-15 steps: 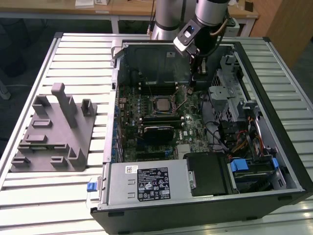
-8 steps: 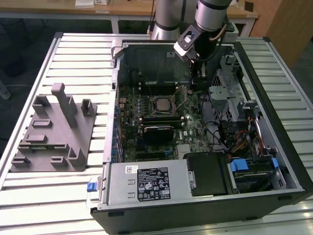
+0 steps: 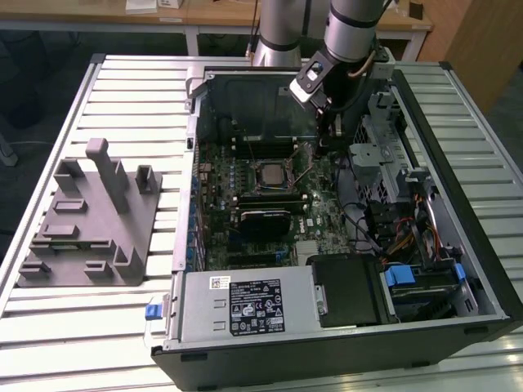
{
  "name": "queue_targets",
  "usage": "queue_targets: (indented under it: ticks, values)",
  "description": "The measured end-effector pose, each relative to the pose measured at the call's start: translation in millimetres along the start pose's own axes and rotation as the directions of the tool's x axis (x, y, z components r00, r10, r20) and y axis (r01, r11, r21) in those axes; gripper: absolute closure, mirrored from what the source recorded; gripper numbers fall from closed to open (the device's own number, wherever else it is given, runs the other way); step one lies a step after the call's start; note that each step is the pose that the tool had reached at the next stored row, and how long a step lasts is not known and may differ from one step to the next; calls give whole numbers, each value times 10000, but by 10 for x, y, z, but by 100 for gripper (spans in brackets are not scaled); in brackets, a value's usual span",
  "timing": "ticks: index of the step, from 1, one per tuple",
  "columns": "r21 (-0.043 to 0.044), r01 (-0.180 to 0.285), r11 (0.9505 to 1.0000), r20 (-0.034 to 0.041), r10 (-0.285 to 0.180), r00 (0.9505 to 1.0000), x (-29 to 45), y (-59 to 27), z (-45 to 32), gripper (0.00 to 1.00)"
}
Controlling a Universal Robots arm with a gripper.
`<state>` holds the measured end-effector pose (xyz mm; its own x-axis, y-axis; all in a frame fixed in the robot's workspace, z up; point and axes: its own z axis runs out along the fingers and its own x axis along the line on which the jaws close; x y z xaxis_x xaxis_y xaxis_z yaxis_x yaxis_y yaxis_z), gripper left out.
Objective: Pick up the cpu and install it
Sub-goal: 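Close the cpu cover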
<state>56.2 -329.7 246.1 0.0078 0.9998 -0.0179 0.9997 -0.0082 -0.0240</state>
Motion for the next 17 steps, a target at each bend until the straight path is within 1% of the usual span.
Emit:
queue_targets:
  ticks: [11, 13, 16, 17]
  values:
    - [0, 0, 10000, 1, 0, 10000, 1, 0, 41, 89]
    - [-1, 0, 10000, 0, 0, 10000, 1, -17, 44, 89]
    - [-15, 1, 10000, 0, -1, 10000, 1, -61, 45, 89]
    - [-80, -4, 10000, -3, 4, 10000, -1, -221, 49, 89]
